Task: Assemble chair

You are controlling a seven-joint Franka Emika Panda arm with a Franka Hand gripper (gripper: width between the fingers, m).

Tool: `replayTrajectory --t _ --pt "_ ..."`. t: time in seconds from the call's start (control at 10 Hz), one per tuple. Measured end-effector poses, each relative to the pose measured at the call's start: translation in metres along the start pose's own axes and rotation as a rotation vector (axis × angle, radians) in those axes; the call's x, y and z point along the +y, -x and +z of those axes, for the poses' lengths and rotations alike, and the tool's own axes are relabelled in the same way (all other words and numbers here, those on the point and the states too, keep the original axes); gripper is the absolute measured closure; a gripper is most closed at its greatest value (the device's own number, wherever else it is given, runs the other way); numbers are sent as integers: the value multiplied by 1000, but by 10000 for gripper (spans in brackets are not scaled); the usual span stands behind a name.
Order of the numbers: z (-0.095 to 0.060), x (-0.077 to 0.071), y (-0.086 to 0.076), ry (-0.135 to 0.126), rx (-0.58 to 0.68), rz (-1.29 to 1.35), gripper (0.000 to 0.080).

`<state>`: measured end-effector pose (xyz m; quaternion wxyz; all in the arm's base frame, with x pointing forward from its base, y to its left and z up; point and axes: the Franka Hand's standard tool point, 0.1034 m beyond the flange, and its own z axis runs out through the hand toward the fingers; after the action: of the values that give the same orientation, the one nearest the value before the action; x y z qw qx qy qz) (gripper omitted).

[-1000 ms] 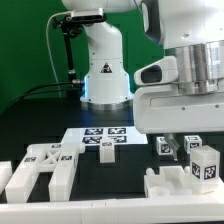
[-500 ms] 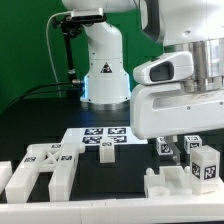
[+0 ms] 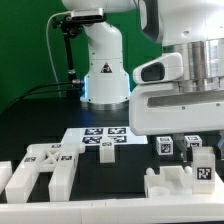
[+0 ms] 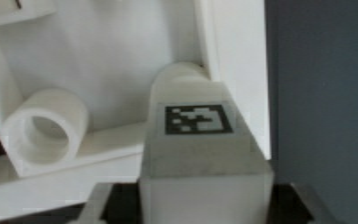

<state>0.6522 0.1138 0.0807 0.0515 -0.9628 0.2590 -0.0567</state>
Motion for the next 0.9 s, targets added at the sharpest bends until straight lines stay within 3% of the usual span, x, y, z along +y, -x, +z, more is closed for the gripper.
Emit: replayTrajectory --t 0.5,0.6,0.7,0.8,0.9 --pt "1 -3 7 7 -41 828 514" --pt "1 -2 6 7 -40 804 514" --pt "1 -2 8 15 -45 723 447" --pt "1 -2 12 34 -72 537 235" --pt "-1 -2 7 22 -74 348 235"
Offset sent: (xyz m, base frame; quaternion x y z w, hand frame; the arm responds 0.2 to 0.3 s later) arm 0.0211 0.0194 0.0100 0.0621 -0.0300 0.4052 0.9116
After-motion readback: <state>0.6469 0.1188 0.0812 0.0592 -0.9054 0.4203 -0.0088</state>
